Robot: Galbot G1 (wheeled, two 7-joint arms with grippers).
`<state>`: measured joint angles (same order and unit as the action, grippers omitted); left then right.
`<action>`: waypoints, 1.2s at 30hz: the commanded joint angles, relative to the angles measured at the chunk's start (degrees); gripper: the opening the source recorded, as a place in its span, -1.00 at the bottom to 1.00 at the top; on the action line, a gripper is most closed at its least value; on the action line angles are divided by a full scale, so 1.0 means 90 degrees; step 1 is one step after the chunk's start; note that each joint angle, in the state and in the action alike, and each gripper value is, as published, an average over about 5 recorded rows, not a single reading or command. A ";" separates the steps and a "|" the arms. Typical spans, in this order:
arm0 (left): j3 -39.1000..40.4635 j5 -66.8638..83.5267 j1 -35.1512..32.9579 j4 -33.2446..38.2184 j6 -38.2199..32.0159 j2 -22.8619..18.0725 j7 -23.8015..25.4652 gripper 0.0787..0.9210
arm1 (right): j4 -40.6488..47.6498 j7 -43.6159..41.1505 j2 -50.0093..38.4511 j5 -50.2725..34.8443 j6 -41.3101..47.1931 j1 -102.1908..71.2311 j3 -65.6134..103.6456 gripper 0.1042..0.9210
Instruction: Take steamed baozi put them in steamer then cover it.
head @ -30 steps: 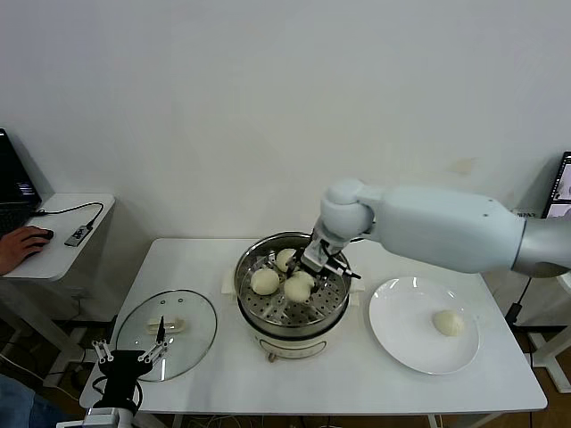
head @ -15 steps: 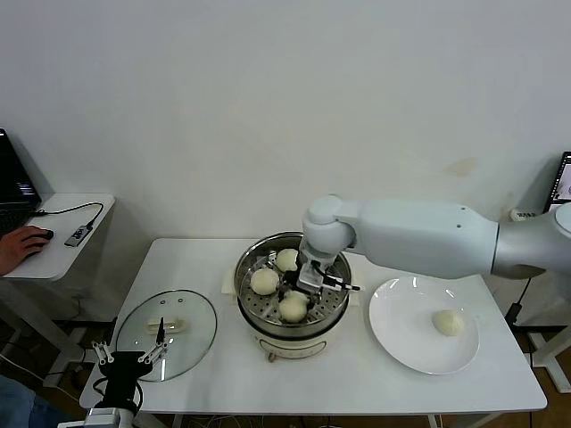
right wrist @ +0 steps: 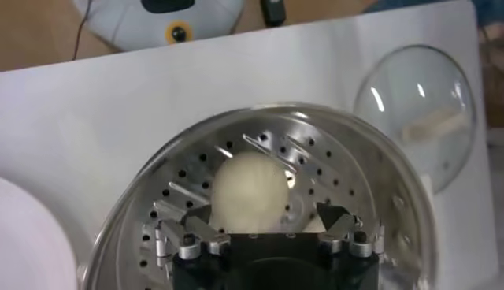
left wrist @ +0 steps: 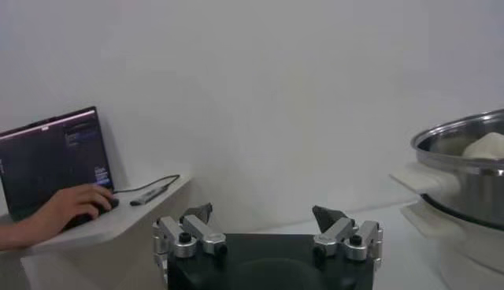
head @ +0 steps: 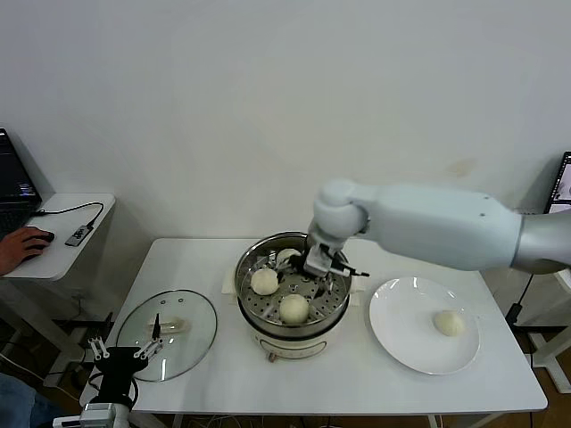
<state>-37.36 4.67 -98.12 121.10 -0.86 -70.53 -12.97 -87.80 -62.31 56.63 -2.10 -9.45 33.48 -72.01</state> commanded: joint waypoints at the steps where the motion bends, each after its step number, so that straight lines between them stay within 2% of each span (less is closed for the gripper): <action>1: -0.0010 0.0039 0.0011 0.0000 0.0009 0.0094 0.0011 0.77 | -0.0255 -0.0279 -0.1765 -0.0734 0.2691 0.0281 0.0488 0.76; 5: 0.0059 0.0043 0.0053 -0.0018 0.0014 0.0157 0.0025 0.77 | -0.0686 -0.0245 -0.2882 -0.0711 0.3344 0.0182 0.0571 0.76; 8: 0.0137 0.0037 0.0103 -0.0049 0.0018 0.0189 0.0032 0.77 | -0.0924 -0.0265 -0.3580 -0.0472 0.3409 -0.0079 0.0709 0.76; 13: 0.0265 0.0033 0.0200 -0.0138 0.0018 0.0227 0.0035 0.77 | -0.0882 -0.0513 -0.4369 0.0346 0.2736 -0.1032 0.1262 0.76; 18: 0.0359 0.0011 0.0242 -0.0184 0.0023 0.0224 0.0036 0.77 | -0.0496 -0.0596 -0.4843 0.1035 0.2279 -0.3445 0.3444 0.76; 24: 0.0392 -0.0037 0.0201 -0.0178 0.0027 0.0198 0.0045 0.77 | 0.0236 -0.0464 -0.4642 0.1521 0.1997 -0.5302 0.4949 0.76; 36: 0.0265 -0.0107 0.0047 -0.0146 0.0024 0.0098 0.0049 0.77 | 0.1435 0.0067 -0.3461 0.1923 0.1808 -0.6048 0.5238 0.76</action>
<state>-34.83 3.75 -97.55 119.76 -0.62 -69.62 -12.56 -82.92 -63.93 21.46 11.16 7.97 -9.16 -33.16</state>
